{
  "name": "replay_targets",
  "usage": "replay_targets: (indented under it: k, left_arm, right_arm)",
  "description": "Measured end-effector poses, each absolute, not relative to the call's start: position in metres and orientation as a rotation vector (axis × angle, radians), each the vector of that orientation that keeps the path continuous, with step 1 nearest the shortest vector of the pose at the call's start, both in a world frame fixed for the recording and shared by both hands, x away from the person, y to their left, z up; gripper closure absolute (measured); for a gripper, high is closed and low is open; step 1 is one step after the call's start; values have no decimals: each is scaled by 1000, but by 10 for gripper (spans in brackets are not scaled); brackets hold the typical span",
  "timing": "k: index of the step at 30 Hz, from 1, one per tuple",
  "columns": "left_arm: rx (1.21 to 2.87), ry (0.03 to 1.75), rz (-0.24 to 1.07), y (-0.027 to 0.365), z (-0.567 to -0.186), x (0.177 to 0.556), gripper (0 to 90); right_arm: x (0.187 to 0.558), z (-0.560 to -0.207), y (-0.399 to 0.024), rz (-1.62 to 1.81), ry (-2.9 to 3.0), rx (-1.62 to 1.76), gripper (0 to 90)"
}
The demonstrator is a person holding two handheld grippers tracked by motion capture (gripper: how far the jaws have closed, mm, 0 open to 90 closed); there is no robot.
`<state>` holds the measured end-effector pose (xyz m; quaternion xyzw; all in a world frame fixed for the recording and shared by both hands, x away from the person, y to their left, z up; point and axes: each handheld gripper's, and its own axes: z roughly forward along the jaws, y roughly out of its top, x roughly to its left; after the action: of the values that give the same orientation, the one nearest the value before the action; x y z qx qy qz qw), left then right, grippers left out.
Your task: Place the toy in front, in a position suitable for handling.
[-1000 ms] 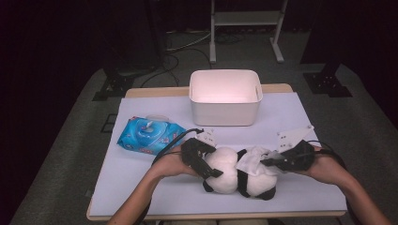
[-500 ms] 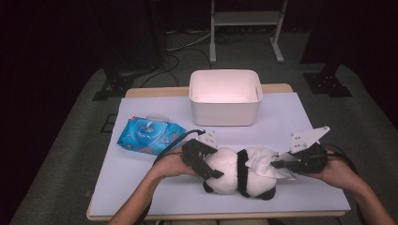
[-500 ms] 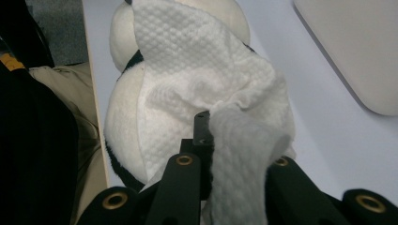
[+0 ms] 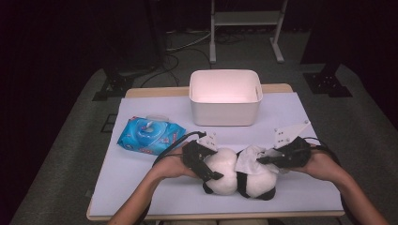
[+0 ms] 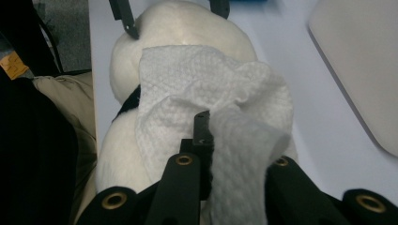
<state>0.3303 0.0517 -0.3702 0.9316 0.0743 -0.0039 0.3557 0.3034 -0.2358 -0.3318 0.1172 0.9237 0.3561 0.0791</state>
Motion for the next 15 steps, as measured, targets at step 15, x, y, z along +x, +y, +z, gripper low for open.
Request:
replay_targets:
  k: [15]
  left_arm:
    - [2393,197,-12,55,-373,328,149]
  right_arm:
    - [311,-334,-223,1070,2782,326,815]
